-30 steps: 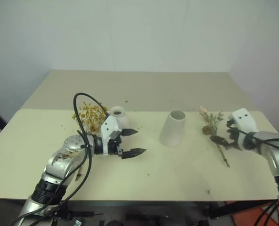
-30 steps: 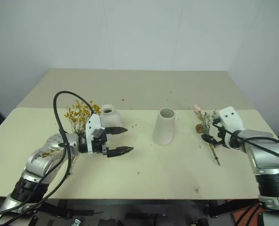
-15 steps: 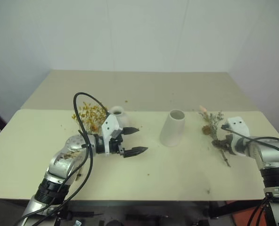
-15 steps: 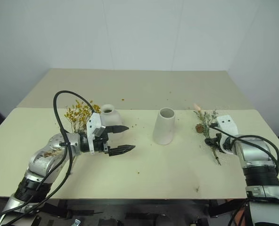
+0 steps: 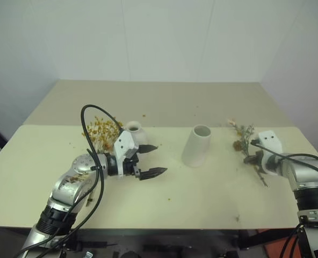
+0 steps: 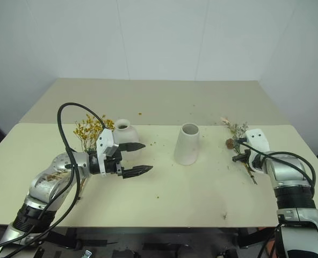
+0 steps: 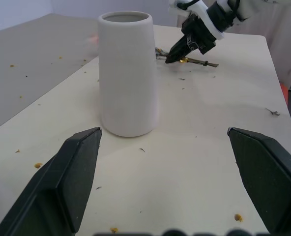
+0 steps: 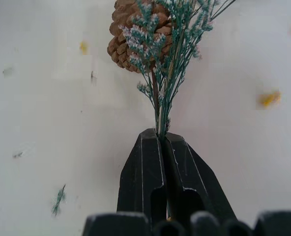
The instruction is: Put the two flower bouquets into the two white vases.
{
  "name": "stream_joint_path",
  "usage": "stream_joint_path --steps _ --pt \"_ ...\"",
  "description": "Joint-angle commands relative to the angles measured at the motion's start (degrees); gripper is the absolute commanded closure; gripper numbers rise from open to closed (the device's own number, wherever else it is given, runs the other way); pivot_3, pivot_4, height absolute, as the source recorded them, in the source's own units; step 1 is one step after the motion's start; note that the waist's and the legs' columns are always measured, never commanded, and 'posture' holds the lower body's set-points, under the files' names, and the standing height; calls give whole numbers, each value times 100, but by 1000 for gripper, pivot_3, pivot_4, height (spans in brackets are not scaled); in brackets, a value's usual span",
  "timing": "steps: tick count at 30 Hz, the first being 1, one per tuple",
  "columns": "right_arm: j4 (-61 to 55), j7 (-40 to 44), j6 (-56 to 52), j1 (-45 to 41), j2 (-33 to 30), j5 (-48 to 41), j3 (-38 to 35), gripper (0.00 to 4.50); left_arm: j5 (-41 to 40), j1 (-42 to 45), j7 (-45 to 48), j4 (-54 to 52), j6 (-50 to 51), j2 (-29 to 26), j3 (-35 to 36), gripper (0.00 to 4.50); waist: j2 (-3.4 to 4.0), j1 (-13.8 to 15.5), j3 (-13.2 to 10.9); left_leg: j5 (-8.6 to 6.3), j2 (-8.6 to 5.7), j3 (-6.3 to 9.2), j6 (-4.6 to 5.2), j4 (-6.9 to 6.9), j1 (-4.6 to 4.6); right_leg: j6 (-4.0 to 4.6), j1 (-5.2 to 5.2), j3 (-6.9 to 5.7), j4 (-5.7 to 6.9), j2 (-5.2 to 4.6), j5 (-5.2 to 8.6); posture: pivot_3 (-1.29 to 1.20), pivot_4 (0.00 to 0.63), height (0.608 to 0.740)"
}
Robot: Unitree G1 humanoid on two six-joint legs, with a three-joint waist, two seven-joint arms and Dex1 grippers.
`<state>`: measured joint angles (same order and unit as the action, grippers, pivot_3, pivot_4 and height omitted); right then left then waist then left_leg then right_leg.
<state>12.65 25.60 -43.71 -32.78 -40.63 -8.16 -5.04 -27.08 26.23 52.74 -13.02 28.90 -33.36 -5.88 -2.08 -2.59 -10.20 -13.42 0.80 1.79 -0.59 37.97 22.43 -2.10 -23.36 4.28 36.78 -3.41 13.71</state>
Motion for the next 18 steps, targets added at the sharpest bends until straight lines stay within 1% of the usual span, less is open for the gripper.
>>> stream_joint_path --steps 1,2,3,6,8,11,12,15,18 --pt "-899 -938 2425 448 316 425 -587 4488 -32 36 -2 -173 -56 -81 226 0 0 6 0 0 0 1 0 0 1 0 -1 -1 0 0 0 0 150 740" --pt "-1078 -1214 2912 561 438 584 -629 4488 -25 36 -2 -159 -58 -93 234 0 0 8 0 0 0 1 0 0 2 -1 -1 -1 2 0 0 0 150 740" --pt "-1286 -1283 2946 553 646 394 -779 4488 -13 35 -3 -144 -60 -105 236 0 0 5 0 0 0 0 0 0 2 -2 -2 0 3 -1 0 0 150 740" --pt "-1791 -1234 2936 346 1357 -591 -1243 4488 -28 31 2 -133 -51 -123 251 0 1 -19 0 0 1 -4 0 0 -7 -4 1 8 6 0 -3 0 150 740" --pt "-2050 -1230 3188 258 1770 -994 -1378 4488 -80 26 0 -144 -32 -112 291 0 1 -19 0 0 4 -2 0 0 -11 -3 2 7 9 3 -4 0 150 740" --pt "-2490 -1129 3341 118 2462 -1833 -1463 4488 -96 46 5 -144 -25 -114 320 0 3 -11 -1 0 6 4 0 -1 -9 -2 2 2 9 5 -4 0 150 740" --pt "-2570 -1035 3411 91 2603 -2048 -1467 4488 -100 56 4 -150 -21 -112 330 0 4 -4 -1 0 6 5 0 -1 -8 -1 1 2 10 5 -4 0 150 740" --pt "-2665 -968 3638 12 2858 -2210 -1391 4488 -117 79 3 -175 -12 -112 353 0 4 25 -1 0 3 6 0 0 -8 -1 2 -1 9 0 -4 0 150 740" --pt "-2619 -771 3794 47 2903 -2118 -1170 4488 -125 81 -11 -222 -7 -91 375 0 6 22 -2 0 2 8 0 0 -8 0 2 -3 8 -1 -5 0 150 740"
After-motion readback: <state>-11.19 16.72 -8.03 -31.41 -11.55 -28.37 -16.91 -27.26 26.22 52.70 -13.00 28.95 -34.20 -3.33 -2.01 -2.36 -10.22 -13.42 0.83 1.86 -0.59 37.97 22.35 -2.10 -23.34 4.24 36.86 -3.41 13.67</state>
